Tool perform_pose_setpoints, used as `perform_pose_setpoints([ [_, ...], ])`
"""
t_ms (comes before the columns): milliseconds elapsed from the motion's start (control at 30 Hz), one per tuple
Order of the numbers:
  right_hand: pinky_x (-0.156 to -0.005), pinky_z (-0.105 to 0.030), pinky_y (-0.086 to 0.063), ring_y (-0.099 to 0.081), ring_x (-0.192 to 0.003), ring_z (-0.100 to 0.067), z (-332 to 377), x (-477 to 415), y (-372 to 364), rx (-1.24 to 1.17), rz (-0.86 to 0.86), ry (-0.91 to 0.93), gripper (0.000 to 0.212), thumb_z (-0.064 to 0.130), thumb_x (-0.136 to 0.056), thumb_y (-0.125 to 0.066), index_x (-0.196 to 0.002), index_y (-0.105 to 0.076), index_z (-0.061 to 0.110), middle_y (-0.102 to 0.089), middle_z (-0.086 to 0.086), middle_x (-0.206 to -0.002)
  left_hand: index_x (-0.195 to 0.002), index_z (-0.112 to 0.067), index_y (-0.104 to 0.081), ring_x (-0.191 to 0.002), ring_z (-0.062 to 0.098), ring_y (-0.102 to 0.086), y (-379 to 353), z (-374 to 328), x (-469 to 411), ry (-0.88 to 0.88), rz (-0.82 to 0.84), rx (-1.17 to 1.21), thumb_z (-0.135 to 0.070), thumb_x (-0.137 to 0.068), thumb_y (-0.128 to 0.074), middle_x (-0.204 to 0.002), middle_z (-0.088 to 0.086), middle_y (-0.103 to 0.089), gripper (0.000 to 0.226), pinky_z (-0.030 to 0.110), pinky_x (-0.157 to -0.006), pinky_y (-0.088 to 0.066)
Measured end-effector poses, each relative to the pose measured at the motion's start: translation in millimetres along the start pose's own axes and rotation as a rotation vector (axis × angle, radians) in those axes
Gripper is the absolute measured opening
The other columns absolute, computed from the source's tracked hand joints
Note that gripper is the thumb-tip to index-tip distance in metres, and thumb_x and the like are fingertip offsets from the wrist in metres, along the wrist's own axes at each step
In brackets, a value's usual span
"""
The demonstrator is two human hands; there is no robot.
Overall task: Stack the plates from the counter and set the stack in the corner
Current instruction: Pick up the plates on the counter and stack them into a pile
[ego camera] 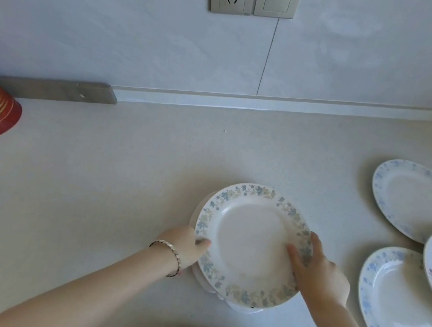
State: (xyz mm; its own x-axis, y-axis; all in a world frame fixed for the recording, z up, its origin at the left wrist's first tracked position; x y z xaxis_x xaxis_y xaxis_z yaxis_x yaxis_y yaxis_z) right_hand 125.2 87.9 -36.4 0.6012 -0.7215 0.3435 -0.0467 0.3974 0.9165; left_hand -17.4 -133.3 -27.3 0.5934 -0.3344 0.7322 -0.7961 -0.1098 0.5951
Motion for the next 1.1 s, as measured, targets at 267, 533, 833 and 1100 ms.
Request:
perform_pose_setpoints([
  [267,-0.094,-0.045,-0.048,-0.049,-0.12,-0.03,0.8,-13.0,-19.8,-0.693,0.077,-0.137,0.069,0.053,-0.081,-0.055,-0.14,-0.036,0.026,-0.045,-0.006,-0.135,-0.143,-0.013,-0.03,-0.123,0.023,-0.047,-0.3,-11.0,-15.5,-0.067,-0.189,0.717,-0.03,-0.097,-0.037,-0.141,0.004,-0.042,0.05,0.026,-0.092,-0.036],
  [533,-0.085,-0.039,-0.051,-0.058,-0.101,-0.024,6.1,-10.4,-25.5,-0.95,0.054,-0.215,0.048,0.035,-0.088,-0.057,-0.131,-0.043,0.02,-0.058,0.0,-0.112,-0.126,-0.023,-0.046,-0.091,0.026,-0.057,-1.7,-19.2,-31.1,-0.009,-0.236,0.707,-0.017,-0.089,-0.04,-0.117,0.007,-0.06,0.038,0.031,-0.081,-0.045],
  [833,-0.079,-0.029,-0.053,-0.06,-0.081,-0.018,-57.0,-10.7,14.3,-1.28,-0.066,-0.509,0.015,0.023,-0.093,-0.051,-0.094,-0.058,0.01,-0.06,-0.005,-0.084,-0.122,-0.002,-0.057,-0.129,0.046,-0.041,9.0,-110.5,-40.1,-0.609,-0.517,-0.18,-0.001,-0.074,-0.054,-0.137,0.029,-0.045,0.048,0.05,-0.105,-0.035],
  [1100,-0.109,-0.031,-0.035,-0.044,-0.132,-0.025,-214.3,-10.1,42.8,-1.952,-0.294,-1.034,0.058,0.022,-0.096,-0.046,-0.143,-0.022,-0.002,-0.038,-0.017,-0.146,-0.109,-0.01,-0.061,-0.096,0.026,-0.06,-41.3,-235.5,-18.3,-0.625,-0.119,0.059,-0.008,-0.089,-0.044,-0.11,0.008,-0.061,0.026,0.021,-0.078,-0.037],
])
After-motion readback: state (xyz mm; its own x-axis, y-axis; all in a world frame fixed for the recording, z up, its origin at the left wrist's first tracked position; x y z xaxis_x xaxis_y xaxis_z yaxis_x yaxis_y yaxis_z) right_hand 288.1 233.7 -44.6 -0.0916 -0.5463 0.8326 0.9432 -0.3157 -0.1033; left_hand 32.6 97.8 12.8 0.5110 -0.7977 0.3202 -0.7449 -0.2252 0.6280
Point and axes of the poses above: each hand's wrist, its own x-axis away from the middle knuckle, its own y-axis out of the back of the hand, z = x × y, the point moved 4 cm from there along -x, towards the middle knuckle
